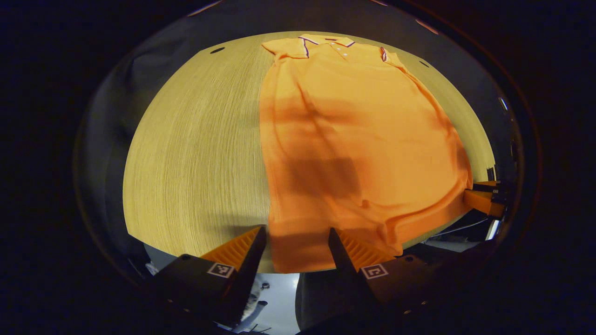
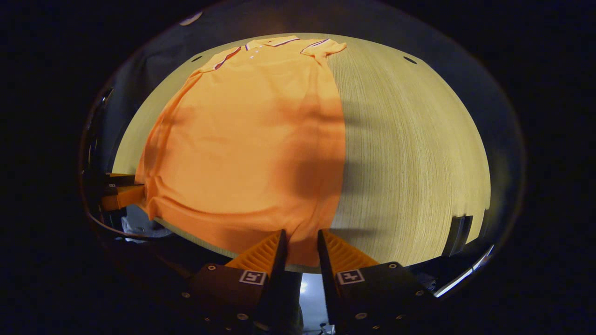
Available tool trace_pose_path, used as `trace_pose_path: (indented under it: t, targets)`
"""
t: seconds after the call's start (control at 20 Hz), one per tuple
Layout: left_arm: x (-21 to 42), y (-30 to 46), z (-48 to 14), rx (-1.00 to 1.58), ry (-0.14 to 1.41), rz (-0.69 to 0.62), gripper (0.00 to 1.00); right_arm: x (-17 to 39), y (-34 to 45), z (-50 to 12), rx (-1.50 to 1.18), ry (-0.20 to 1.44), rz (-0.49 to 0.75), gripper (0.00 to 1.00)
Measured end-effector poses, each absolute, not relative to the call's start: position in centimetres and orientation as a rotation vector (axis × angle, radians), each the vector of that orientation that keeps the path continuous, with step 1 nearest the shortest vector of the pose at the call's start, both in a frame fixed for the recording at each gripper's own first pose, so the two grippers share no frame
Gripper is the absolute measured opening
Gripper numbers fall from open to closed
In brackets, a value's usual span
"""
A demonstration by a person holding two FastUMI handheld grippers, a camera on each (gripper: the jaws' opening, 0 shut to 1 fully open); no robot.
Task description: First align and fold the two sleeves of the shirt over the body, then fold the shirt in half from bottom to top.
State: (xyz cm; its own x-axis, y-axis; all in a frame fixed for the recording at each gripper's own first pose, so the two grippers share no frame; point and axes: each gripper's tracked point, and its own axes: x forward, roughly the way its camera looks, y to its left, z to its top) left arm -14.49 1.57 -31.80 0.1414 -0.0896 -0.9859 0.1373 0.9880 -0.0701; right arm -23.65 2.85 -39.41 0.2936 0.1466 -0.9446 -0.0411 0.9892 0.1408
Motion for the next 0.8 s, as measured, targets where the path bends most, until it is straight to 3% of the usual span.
trace_pose_path:
  t: [0.05, 0.1, 0.15, 0.2, 0.25, 0.3, 0.8]
  targets:
    - [-14.2, 1.2, -31.7, 0.050, 1.408, -0.185, 0.72, -23.4, 2.7, -39.4, 0.134, 1.266, 0.110, 0.34]
    - [-13.8, 0.8, -31.9, 0.038, 1.388, -0.181, 0.61, -23.5, 3.1, -39.5, 0.171, 1.277, 0.119, 0.19]
    - [-13.8, 0.6, -32.2, 0.031, 1.394, -0.168, 0.17, -23.4, 3.1, -39.4, 0.209, 1.281, 0.124, 0.19]
    - [-13.6, 0.7, -32.0, 0.038, 1.390, -0.184, 0.11, -22.6, 3.1, -39.6, 0.276, 1.281, 0.110, 0.20]
    - [-12.4, 0.3, -31.4, 0.005, 1.370, -0.186, 0.10, -22.3, 3.2, -39.6, 0.385, 1.279, 0.082, 0.12]
    - [-13.0, 0.0, -32.0, -0.022, 1.385, -0.191, 0.01, -22.7, 4.7, -39.2, 0.487, 1.300, 0.121, 0.04]
    - [-8.6, -0.8, -27.5, -0.217, 1.286, -0.243, 0.01, -18.3, 6.9, -33.9, 0.645, 1.154, 0.224, 0.04]
